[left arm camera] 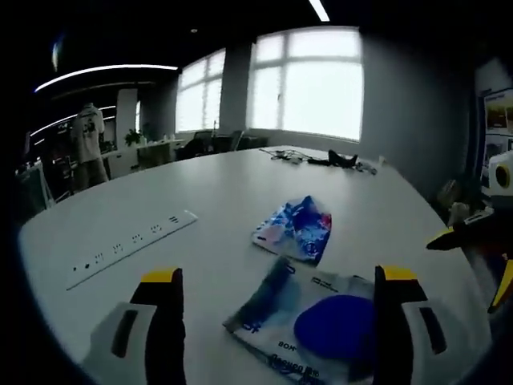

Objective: Arrange the tabletop items into an orderly group along one side of the table until the central work area is clear of visible clutter.

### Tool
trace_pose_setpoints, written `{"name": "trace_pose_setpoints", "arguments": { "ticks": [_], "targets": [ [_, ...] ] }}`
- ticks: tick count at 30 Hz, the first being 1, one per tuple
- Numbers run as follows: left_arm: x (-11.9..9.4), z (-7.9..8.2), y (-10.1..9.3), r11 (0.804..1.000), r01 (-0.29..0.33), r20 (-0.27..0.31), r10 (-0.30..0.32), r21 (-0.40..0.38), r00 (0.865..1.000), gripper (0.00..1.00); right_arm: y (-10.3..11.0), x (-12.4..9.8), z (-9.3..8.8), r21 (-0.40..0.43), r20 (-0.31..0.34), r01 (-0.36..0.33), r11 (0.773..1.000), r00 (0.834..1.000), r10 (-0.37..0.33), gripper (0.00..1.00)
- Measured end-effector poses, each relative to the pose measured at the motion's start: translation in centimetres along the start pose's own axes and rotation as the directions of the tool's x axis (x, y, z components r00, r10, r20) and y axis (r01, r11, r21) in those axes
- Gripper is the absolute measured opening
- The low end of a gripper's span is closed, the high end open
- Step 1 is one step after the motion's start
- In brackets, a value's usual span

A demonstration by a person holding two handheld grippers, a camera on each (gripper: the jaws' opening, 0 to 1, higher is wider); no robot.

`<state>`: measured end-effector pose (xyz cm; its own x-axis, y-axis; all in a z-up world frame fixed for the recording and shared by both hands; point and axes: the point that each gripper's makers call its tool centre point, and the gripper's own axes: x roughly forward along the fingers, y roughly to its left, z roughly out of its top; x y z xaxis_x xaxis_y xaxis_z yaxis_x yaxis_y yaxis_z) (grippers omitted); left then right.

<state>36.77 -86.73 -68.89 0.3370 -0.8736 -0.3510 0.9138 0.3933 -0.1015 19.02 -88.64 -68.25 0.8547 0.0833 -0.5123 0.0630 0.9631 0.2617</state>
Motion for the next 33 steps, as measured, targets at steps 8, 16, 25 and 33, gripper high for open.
{"name": "trace_pose_setpoints", "arguments": {
  "ticks": [8, 16, 25, 33],
  "targets": [
    [-0.3, -0.7, -0.2, 0.996, 0.027, -0.030, -0.024, 0.080, 0.999, 0.92, 1.0, 0.1, -1.1, 0.047, -0.020, -0.007, 0.999, 1.000, 0.008, 0.94],
    [0.4, -2.1, -0.2, 0.993, 0.049, -0.073, -0.041, 0.105, 0.996, 0.82, 1.2, 0.3, -3.1, 0.113, -0.084, 0.069, 0.991, 0.995, -0.060, 0.85],
    [0.6, -2.7, 0.8, 0.997, 0.025, -0.101, -0.018, 0.070, 0.995, 0.62, 2.4, 1.1, -4.4, 0.158, -0.135, 0.096, 0.983, 0.988, -0.075, 0.70],
    [0.8, -3.8, 1.3, 0.998, 0.016, -0.141, -0.007, 0.064, 0.990, 0.51, 2.4, 1.4, -5.1, 0.263, -0.165, 0.160, 0.952, 0.979, -0.119, 0.46]
  ]
}}
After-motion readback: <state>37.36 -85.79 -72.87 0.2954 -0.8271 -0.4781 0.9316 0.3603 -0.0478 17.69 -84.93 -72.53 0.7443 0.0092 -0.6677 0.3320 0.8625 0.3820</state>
